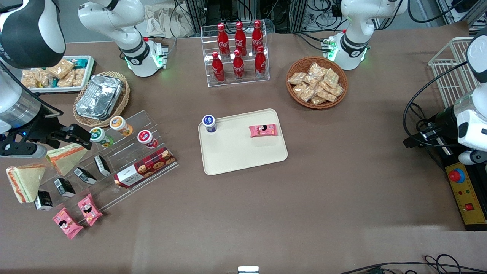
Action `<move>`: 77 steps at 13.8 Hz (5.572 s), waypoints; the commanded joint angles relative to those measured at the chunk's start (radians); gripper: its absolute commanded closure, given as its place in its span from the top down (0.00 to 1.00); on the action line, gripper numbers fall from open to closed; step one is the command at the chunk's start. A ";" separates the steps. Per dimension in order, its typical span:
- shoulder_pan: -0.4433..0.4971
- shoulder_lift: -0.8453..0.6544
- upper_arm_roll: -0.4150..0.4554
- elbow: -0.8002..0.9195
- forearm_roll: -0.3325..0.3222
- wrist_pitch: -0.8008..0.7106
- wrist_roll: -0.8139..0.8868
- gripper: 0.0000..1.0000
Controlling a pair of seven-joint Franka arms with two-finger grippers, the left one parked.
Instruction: Place sandwich on tray
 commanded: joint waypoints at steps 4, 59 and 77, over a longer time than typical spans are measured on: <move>-0.010 0.005 -0.007 0.018 0.020 -0.013 0.004 1.00; -0.333 0.388 -0.306 -0.080 0.333 0.380 -0.923 0.00; -0.206 0.120 -0.297 0.028 0.227 -0.157 -0.460 0.00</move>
